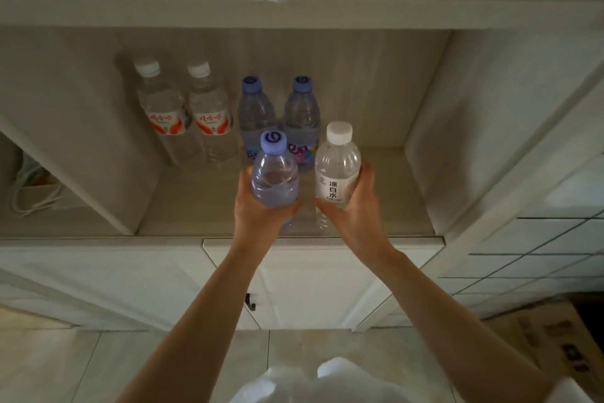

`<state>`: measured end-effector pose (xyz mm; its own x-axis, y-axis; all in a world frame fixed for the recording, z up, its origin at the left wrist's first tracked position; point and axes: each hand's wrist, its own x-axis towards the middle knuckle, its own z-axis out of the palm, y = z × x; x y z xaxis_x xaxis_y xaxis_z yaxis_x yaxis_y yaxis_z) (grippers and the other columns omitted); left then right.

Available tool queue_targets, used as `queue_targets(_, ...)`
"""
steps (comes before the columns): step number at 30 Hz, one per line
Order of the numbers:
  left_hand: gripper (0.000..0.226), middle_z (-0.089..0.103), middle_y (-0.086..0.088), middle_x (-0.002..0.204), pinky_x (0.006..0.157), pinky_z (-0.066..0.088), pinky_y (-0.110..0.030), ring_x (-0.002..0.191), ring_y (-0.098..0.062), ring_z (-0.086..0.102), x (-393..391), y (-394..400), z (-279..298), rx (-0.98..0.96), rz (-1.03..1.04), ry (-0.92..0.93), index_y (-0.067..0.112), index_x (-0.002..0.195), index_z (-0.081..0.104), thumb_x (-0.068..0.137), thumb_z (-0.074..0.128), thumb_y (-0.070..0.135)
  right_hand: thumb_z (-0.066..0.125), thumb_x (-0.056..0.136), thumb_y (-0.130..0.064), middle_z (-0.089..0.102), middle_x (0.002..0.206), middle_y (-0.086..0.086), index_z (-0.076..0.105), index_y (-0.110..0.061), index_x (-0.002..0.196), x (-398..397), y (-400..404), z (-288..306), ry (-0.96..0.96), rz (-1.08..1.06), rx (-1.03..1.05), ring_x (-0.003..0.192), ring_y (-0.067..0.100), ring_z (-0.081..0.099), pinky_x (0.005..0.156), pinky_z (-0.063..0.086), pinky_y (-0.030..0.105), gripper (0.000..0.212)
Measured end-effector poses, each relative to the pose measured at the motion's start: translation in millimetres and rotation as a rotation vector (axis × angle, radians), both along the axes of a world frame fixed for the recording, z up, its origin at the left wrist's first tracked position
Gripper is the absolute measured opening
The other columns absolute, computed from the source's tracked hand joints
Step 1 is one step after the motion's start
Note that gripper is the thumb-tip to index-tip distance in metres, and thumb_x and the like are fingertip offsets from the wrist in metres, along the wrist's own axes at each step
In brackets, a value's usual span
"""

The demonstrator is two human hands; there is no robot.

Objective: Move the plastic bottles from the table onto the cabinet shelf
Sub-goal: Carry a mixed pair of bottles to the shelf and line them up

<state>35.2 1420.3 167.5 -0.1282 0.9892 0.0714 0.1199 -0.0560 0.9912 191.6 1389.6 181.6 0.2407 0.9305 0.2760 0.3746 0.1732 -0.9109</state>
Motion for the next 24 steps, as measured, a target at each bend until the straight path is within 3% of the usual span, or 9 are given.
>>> queue_targets(5,0.076,0.066,0.009,0.102,0.072,0.053,-0.017,0.088,0.000,0.065,-2.3,-2.7,-10.4,0.009,0.019,0.009,0.024,0.115,0.054,0.053,0.091,0.000,0.086,0.067,-0.013,0.053,0.124,0.002,0.033,-0.019,0.126,4.9,1.1,-10.5,0.012,0.034,-0.027,0.112,0.015,0.058,0.090,0.050,0.018,0.080)
queue_targets(8,0.076,0.064,0.007,0.103,0.068,0.052,-0.014,0.085,0.002,0.065,-5.0,-1.5,-14.2,0.025,0.005,0.005,0.022,0.116,0.051,0.055,0.089,-0.004,0.085,0.067,-0.011,0.055,0.125,0.004,0.033,-0.018,0.128,8.7,0.4,-13.9,0.032,0.018,-0.046,0.112,0.014,0.059,0.085,0.048,0.010,0.080)
queue_targets(12,0.084,0.061,0.005,0.110,0.072,0.055,-0.019,0.097,-0.009,0.064,-12.8,-2.1,-22.8,0.062,-0.058,0.071,0.025,0.121,0.045,0.057,0.088,-0.006,0.083,0.072,-0.014,0.054,0.122,-0.005,0.034,-0.020,0.133,11.5,-5.5,-20.0,0.006,0.034,-0.098,0.107,0.008,0.057,0.081,0.045,0.004,0.078)
queue_targets(15,0.091,0.058,0.005,0.121,0.083,0.054,-0.022,0.109,-0.015,0.062,-16.7,-8.4,-27.6,0.094,-0.080,0.161,0.025,0.129,0.039,0.058,0.091,0.005,0.081,0.075,-0.022,0.052,0.127,0.000,0.034,-0.017,0.136,11.1,-12.0,-30.9,-0.039,0.006,-0.109,0.114,0.013,0.055,0.091,0.049,0.019,0.077)
queue_targets(18,0.086,0.061,0.021,0.110,0.076,0.053,-0.016,0.100,-0.002,0.064,-10.9,-12.4,-19.9,0.046,-0.027,0.169,0.035,0.119,0.042,0.056,0.092,0.005,0.075,0.081,-0.029,0.056,0.124,0.005,0.037,-0.014,0.134,12.7,-14.9,-36.5,-0.087,-0.003,-0.101,0.112,0.017,0.058,0.091,0.053,0.033,0.066)
queue_targets(21,0.084,0.065,0.025,0.104,0.076,0.056,-0.022,0.094,0.004,0.065,2.9,-8.6,-14.3,0.031,-0.030,0.166,0.039,0.115,0.044,0.054,0.093,0.007,0.072,0.085,-0.029,0.057,0.122,0.005,0.038,-0.012,0.132,23.1,-11.9,-34.6,-0.099,-0.016,-0.105,0.109,0.019,0.058,0.088,0.052,0.025,0.061)
queue_targets(24,0.085,0.065,0.030,0.100,0.073,0.055,-0.017,0.092,0.006,0.065,27.5,1.4,-4.1,0.051,-0.060,0.180,0.036,0.122,0.046,0.055,0.092,0.011,0.074,0.083,-0.025,0.056,0.120,0.007,0.039,-0.007,0.133,43.1,0.1,-27.3,-0.122,-0.085,-0.092,0.105,0.018,0.058,0.079,0.044,0.005,0.063)
